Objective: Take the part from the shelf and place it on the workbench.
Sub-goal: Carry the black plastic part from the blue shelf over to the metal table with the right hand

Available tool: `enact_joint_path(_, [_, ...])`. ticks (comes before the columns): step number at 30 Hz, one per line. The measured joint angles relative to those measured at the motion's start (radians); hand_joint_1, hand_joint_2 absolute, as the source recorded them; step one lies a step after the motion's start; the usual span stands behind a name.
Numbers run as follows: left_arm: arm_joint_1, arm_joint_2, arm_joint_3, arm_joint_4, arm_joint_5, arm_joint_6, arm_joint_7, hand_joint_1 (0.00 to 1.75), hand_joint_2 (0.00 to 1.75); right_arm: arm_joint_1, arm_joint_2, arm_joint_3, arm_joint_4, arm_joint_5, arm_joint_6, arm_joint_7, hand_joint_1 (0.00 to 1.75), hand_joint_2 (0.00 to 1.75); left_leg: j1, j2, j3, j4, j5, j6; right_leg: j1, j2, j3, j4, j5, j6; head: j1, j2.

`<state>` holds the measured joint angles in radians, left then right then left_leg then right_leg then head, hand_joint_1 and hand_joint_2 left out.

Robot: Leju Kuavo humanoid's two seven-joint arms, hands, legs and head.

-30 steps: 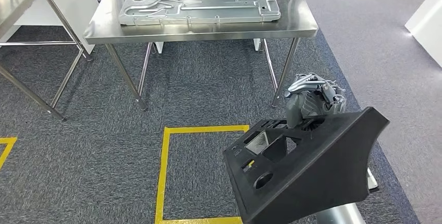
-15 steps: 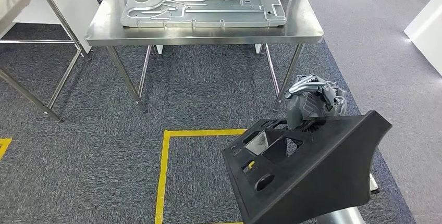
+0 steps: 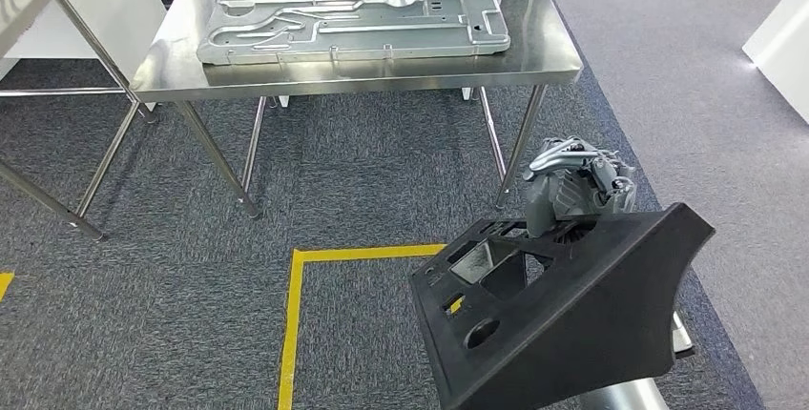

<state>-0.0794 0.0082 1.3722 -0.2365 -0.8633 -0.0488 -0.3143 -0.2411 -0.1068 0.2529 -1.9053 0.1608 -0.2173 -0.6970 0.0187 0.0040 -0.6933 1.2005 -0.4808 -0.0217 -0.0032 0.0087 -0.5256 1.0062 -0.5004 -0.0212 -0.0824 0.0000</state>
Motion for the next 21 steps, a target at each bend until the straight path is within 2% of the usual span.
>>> enact_joint_path(1, [0.0, 0.0, 0.0, 0.0, 0.0, 0.0, 0.0, 0.0, 1.75, 0.0, 0.0, 0.0, 0.0, 0.0, 0.001, 0.0, 1.75, 1.75, 0.0, 0.0, 0.009, -0.028, 0.02, 0.002, 0.001, 0.0, 0.005, 0.0, -0.003, 0.0, 0.0, 0.0])
enact_joint_path(3, [0.0, 0.0, 0.0, 0.0, 0.0, 0.0, 0.0, 0.0, 1.75, 0.0, 0.0, 0.0, 0.0, 0.0, 0.001, 0.0, 1.75, 1.75, -0.001, 0.0, 0.016, -0.045, 0.031, 0.004, 0.001, 0.0, 0.007, 0.0, -0.005, 0.001, 0.0, 0.0])
enact_joint_path(5, [0.0, 0.001, 0.0, 0.0, 0.0, 0.001, 0.0, 0.0, 1.75, -0.001, 0.0, 0.0, 0.0, -0.001, 0.001, 0.0, 1.75, 1.75, -0.005, -0.001, 0.038, -0.102, 0.057, 0.011, 0.003, 0.0, 0.015, 0.001, -0.014, 0.005, 0.0, 0.0])
enact_joint_path(7, [0.0, 0.001, 0.0, 0.0, 0.0, 0.001, -0.001, 0.0, 1.75, -0.004, 0.0, 0.0, 0.001, -0.005, 0.001, 0.0, 1.75, 1.75, -0.01, -0.002, 0.064, -0.163, 0.065, 0.028, 0.004, 0.0, 0.025, -0.004, -0.028, 0.02, 0.0, 0.0])
enact_joint_path(9, [0.0, 0.001, 0.0, 0.0, 0.0, 0.002, -0.002, 0.0, 1.75, -0.008, 0.0, 0.0, 0.002, -0.008, 0.001, 0.0, 1.75, 1.75, -0.009, -0.002, 0.083, -0.186, 0.052, 0.043, 0.002, -0.002, 0.018, 0.021, -0.051, 0.037, 0.0, 0.0])
enact_joint_path(10, [-0.001, 0.001, 0.0, 0.0, 0.0, 0.002, -0.002, 0.0, 1.75, -0.01, 0.0, 0.0, 0.001, -0.008, 0.001, 0.0, 1.75, 1.75, -0.006, -0.001, 0.09, -0.193, 0.051, 0.048, 0.001, -0.003, -0.003, 0.064, -0.071, 0.042, 0.0, 0.0])
enact_joint_path(11, [-0.001, 0.001, 0.0, 0.0, 0.0, 0.002, -0.002, 0.0, 1.75, -0.011, -0.001, 0.0, 0.002, -0.008, 0.001, 0.0, 1.75, 1.75, -0.006, -0.001, 0.096, -0.195, 0.047, 0.052, -0.001, -0.003, -0.038, 0.128, -0.097, 0.045, 0.0, 0.0])
enact_joint_path(12, [-0.002, 0.001, 0.0, 0.0, 0.0, 0.002, -0.002, 0.0, 1.75, -0.01, -0.001, 0.0, 0.003, -0.009, 0.001, 0.0, 1.75, 1.75, -0.006, -0.001, 0.099, -0.196, 0.044, 0.054, -0.004, -0.003, -0.083, 0.2, -0.121, 0.048, 0.0, 0.0])
enact_joint_path(13, [-0.003, 0.001, 0.0, 0.0, 0.0, 0.001, -0.002, 0.0, 1.75, -0.009, -0.001, 0.0, 0.004, -0.009, 0.001, 0.0, 1.75, 1.75, -0.006, -0.001, 0.102, -0.196, 0.04, 0.055, -0.007, -0.003, -0.124, 0.258, -0.133, 0.051, 0.0, 0.0])
enact_joint_path(14, [-0.002, 0.001, 0.0, 0.0, 0.0, 0.001, -0.002, 0.0, 1.75, -0.007, -0.001, 0.0, 0.004, -0.009, 0.001, 0.0, 1.75, 1.75, -0.006, -0.002, 0.107, -0.195, 0.035, 0.054, -0.01, -0.004, -0.152, 0.285, -0.125, 0.054, 0.0, 0.0])
enact_joint_path(15, [-0.002, 0.0, 0.0, 0.0, 0.0, 0.001, -0.002, 0.0, 1.75, -0.007, -0.001, 0.0, 0.005, -0.009, 0.0, 0.0, 1.75, 1.75, -0.006, -0.002, 0.114, -0.195, 0.03, 0.052, -0.013, -0.004, -0.159, 0.273, -0.095, 0.056, 0.0, 0.0])
enact_joint_path(17, [-0.001, -0.001, 0.0, 0.0, 0.0, 0.0, -0.002, 0.0, 1.75, -0.007, -0.002, 0.0, 0.004, -0.009, -0.001, 0.0, 1.75, 1.75, -0.005, -0.004, 0.133, -0.194, 0.017, 0.047, -0.018, -0.007, -0.123, 0.149, 0.0, 0.057, 0.0, 0.0])
enact_joint_path(18, [-0.001, -0.002, 0.0, 0.0, 0.0, -0.001, -0.002, 0.0, 1.75, -0.008, -0.004, 0.0, 0.004, -0.009, -0.003, 0.0, 1.75, 1.75, -0.007, -0.005, 0.141, -0.192, 0.01, 0.041, -0.017, -0.009, -0.097, 0.083, 0.034, 0.056, 0.0, 0.0])
enact_joint_path(19, [-0.002, -0.002, 0.0, 0.0, -0.002, -0.002, -0.002, 0.0, 1.75, -0.008, -0.005, 0.0, 0.004, -0.009, -0.007, 0.0, 1.75, 1.75, -0.008, -0.006, 0.145, -0.192, 0.004, 0.036, -0.016, -0.009, -0.079, 0.038, 0.052, 0.052, 0.0, 0.0])
enact_joint_path(21, [-0.003, -0.002, 0.0, 0.0, -0.004, -0.003, -0.004, 0.0, 1.75, -0.008, -0.008, 0.0, 0.003, -0.01, -0.014, 0.0, 1.75, 1.75, -0.011, -0.006, 0.15, -0.193, -0.003, 0.023, -0.01, -0.008, -0.068, 0.014, 0.048, 0.042, 0.0, 0.0])
